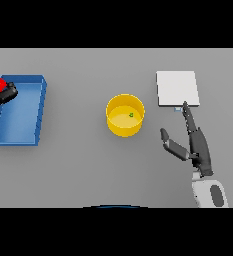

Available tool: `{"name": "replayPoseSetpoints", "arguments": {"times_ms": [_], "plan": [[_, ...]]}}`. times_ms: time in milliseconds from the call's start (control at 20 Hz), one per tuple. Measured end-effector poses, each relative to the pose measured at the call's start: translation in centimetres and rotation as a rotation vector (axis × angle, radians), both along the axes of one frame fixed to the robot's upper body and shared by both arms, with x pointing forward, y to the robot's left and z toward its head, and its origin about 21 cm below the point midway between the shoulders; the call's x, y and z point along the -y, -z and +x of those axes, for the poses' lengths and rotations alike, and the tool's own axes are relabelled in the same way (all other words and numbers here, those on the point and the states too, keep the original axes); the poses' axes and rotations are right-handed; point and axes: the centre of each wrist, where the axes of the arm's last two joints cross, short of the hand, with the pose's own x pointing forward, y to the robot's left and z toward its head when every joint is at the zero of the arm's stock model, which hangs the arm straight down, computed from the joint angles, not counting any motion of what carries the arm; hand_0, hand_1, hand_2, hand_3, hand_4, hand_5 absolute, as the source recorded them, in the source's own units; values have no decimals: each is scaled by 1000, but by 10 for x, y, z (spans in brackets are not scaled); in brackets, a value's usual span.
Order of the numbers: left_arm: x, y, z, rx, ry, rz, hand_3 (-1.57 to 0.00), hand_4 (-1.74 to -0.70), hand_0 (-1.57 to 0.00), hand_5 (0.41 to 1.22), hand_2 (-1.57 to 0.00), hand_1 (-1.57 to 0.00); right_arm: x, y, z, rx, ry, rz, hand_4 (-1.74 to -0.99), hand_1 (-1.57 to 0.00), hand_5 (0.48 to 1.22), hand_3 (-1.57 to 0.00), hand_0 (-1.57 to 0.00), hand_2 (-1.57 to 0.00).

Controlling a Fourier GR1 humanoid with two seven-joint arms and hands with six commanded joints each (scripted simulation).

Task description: Pick up the red beaker and tilt it to pour out 1 green nut into yellow bowl. Pick up the yellow bowl and place it on the metallic measuring scale.

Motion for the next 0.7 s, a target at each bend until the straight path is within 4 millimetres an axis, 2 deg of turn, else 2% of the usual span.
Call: {"name": "replayPoseSetpoints", "arguments": {"times_ms": [100,250,450,700], "plan": [[1,-4,-1,-84,37,-24,-577,-968,-746,740,-613,-604,-3,0,1,0,-4,-6,-1181,1,665,1,1,1],[-5,-10,-5,-113,87,-33,-295,-851,-381,698,-313,-309,-4,2,-4,-15,6,-18,-1187,1,667,1,1,1],[-3,-9,1,-117,95,-55,-120,-797,-156,678,-128,-126,-7,-2,-8,-13,-6,0,-1187,1,663,1,1,1],[-4,-14,2,-31,104,-88,-39,-786,-50,671,-41,-41,-10,-6,2,-32,16,-81,-1198,1,662,1,1,1]]}}
